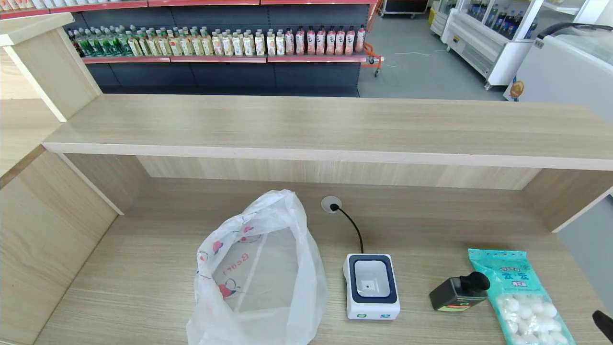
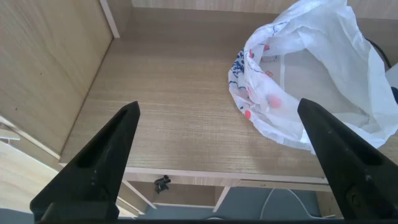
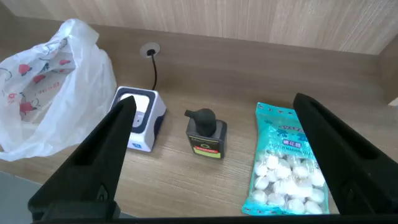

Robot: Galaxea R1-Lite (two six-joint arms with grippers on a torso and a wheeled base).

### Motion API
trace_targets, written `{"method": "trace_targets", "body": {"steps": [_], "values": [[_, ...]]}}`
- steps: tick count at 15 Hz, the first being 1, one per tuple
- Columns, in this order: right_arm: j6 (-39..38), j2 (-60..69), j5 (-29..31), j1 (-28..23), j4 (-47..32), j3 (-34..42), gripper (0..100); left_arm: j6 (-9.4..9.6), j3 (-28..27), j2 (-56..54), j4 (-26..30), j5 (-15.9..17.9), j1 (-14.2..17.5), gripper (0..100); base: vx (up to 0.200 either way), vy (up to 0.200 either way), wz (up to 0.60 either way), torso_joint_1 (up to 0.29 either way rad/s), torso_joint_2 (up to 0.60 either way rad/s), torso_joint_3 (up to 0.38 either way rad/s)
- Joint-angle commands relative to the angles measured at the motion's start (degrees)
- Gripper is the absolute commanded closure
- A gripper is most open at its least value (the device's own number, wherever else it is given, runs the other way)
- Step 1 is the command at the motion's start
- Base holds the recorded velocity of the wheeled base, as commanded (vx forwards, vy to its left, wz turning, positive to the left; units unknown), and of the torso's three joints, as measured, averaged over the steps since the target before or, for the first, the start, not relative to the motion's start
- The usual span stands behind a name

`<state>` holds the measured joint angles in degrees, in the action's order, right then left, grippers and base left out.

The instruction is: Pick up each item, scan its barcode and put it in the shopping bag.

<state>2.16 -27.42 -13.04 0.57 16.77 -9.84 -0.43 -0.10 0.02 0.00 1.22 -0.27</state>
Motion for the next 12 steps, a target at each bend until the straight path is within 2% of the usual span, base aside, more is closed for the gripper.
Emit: {"method": "trace_targets", "body": {"steps": [1,2,5,12], "values": [[0.3,-24.5,-0.8,0.3,13.8,1.9,0,-0.01,0.0,0.0,0.0,0.0,0.0,0,0.000,0.000,0.00,0.000,0.00,0.000],[1.5,-28.6,-0.6,0.1,16.2,3.4,0,-0.01,0.0,0.0,0.0,0.0,0.0,0,0.000,0.000,0.00,0.000,0.00,0.000],[3.0,-36.3,1.1,-1.5,16.4,4.3,0,-0.01,0.0,0.0,0.0,0.0,0.0,0,0.000,0.000,0.00,0.000,0.00,0.000],[3.2,-52.0,-0.4,-0.9,18.4,3.0,0,-0.01,0.0,0.0,0.0,0.0,-0.1,0,0.000,0.000,0.00,0.000,0.00,0.000]]}}
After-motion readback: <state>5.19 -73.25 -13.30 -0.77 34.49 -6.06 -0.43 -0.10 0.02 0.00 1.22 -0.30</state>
